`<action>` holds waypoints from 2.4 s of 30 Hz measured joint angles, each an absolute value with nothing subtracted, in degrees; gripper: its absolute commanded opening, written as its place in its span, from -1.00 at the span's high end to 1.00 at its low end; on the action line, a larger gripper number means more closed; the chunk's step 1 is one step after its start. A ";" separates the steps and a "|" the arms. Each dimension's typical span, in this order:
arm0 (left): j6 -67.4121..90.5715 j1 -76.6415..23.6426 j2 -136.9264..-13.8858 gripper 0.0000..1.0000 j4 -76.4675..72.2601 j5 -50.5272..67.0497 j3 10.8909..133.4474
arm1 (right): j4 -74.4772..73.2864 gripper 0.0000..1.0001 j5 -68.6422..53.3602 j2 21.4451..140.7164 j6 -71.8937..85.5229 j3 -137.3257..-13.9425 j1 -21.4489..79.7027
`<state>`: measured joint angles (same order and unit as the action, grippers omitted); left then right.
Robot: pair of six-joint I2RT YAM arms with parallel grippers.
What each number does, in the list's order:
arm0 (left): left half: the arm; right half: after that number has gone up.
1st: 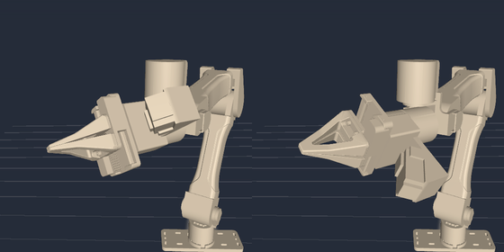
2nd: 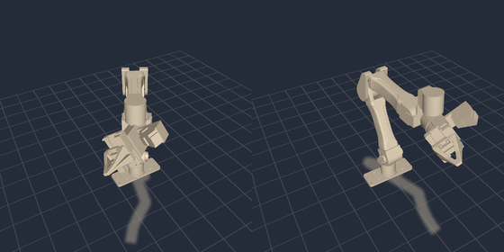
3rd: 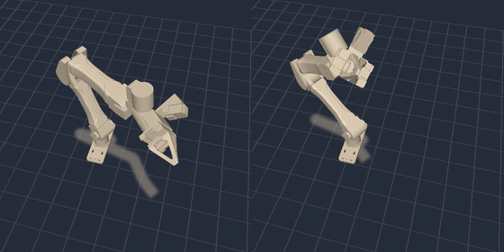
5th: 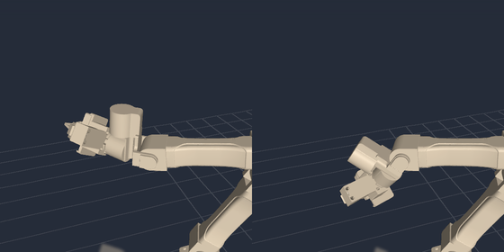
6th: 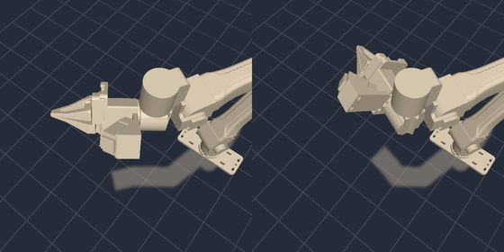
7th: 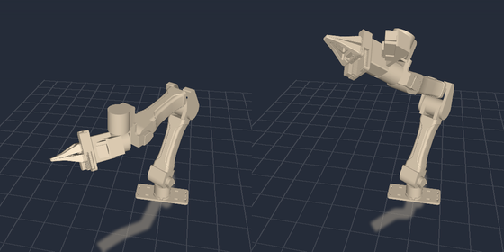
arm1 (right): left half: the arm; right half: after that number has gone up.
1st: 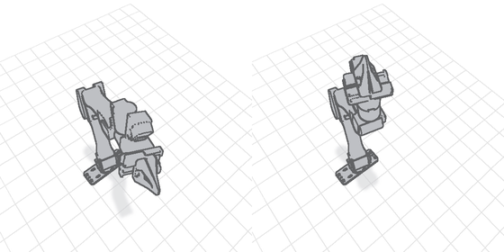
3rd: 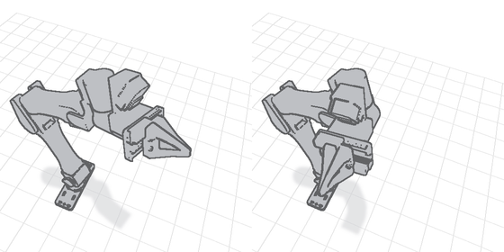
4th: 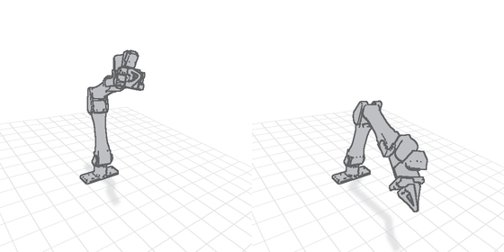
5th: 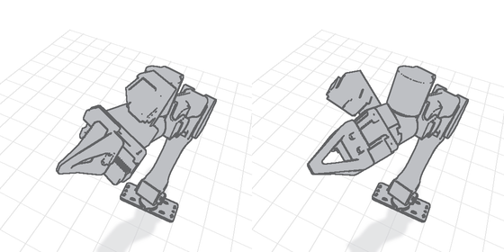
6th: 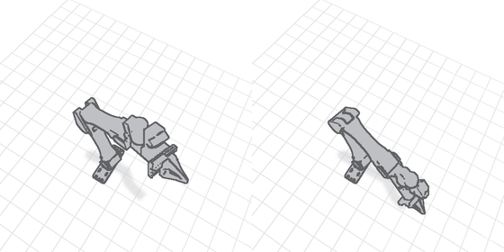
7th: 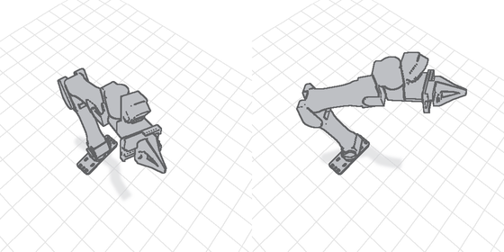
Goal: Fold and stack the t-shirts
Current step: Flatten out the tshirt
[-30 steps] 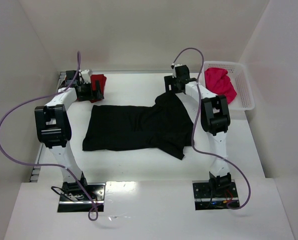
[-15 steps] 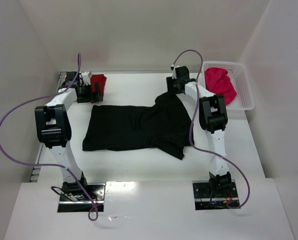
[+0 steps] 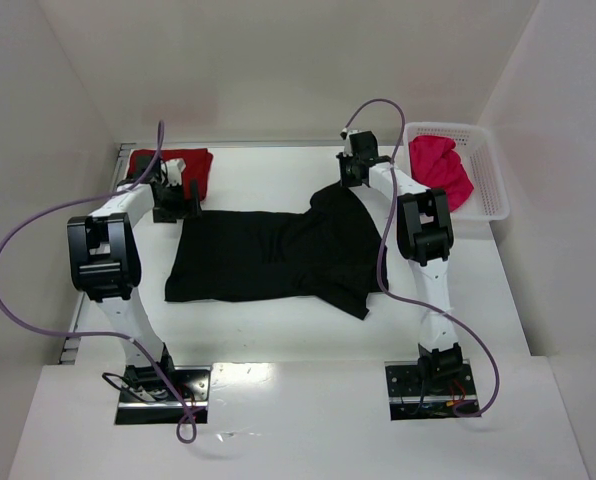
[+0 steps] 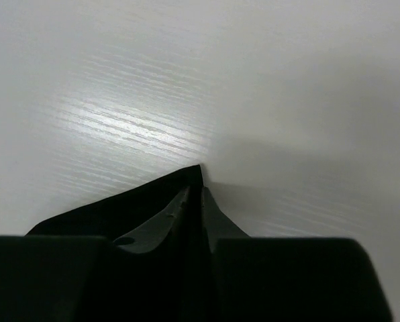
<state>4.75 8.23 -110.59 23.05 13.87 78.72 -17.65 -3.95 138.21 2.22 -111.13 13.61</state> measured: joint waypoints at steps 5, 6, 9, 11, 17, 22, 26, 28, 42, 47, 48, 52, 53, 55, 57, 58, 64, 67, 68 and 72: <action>4.82 8.23 -110.67 -0.87 23.46 14.00 78.70 | -17.67 0.87 -4.27 138.21 2.28 -111.26 13.61; 4.86 8.23 -110.93 -0.84 23.44 14.00 78.85 | -17.65 0.90 -4.47 138.21 2.33 -111.33 13.61; 4.99 8.23 -112.25 -0.77 22.76 13.93 79.42 | -17.63 0.93 -5.19 138.21 2.50 -111.33 13.61; 5.37 8.23 -113.32 -0.72 22.33 13.78 80.01 | -17.67 0.95 -5.41 138.21 2.50 -111.33 13.61; 7.35 8.23 -116.38 -0.35 20.69 13.50 81.78 | -17.69 0.98 -5.48 138.19 2.57 -111.31 13.61; 8.36 8.23 -117.67 -0.01 19.51 13.67 83.22 | -17.54 0.98 -5.56 137.93 2.68 -110.76 13.61; 9.13 8.23 -118.10 0.36 18.94 13.78 84.01 | -17.47 0.98 -5.58 137.12 2.70 -109.60 13.61; 9.21 8.23 -118.10 0.56 18.76 13.80 84.12 | -17.45 0.98 -5.54 136.68 2.70 -109.23 13.61; 9.39 8.23 -117.58 1.00 17.91 13.45 85.56 | -16.82 1.00 -3.99 132.16 3.60 -108.03 13.61; 9.39 8.23 -113.62 1.00 19.59 13.15 90.72 | -18.46 1.00 -2.39 128.38 3.75 -109.86 13.61; 9.39 8.23 -112.33 1.00 19.62 13.15 91.81 | -18.61 1.00 -2.00 127.04 3.73 -110.54 13.61; 9.43 8.54 -105.16 1.00 19.31 13.23 95.33 | -18.85 1.00 -0.43 118.58 3.75 -111.07 13.61; 9.43 8.62 -103.48 1.00 19.16 13.34 96.20 | -18.85 1.00 -0.08 116.11 3.73 -111.11 13.61; 9.43 8.78 -100.22 1.00 18.68 13.39 97.60 | -18.76 1.00 0.60 110.96 3.57 -111.70 13.61; 9.50 8.82 -97.03 1.00 17.93 13.41 98.19 | -18.39 1.00 0.86 106.13 3.53 -111.98 13.61; 9.54 8.86 -95.61 1.00 18.11 13.39 98.39 | -18.35 1.00 0.99 103.50 3.53 -111.98 13.61; 10.20 9.08 -89.23 1.00 20.34 13.54 101.65 | -15.75 1.00 1.69 88.86 4.03 -108.33 13.61; 10.87 9.26 -86.67 1.00 20.03 13.72 103.55 | -14.02 1.00 2.76 83.70 3.95 -106.76 13.61; 10.92 9.23 -85.95 1.00 19.68 13.67 103.94 | -13.54 1.00 2.92 82.91 3.92 -106.67 13.54; 10.96 9.28 -84.51 1.00 18.85 13.69 105.47 | -12.60 1.00 3.01 82.02 3.73 -105.67 13.91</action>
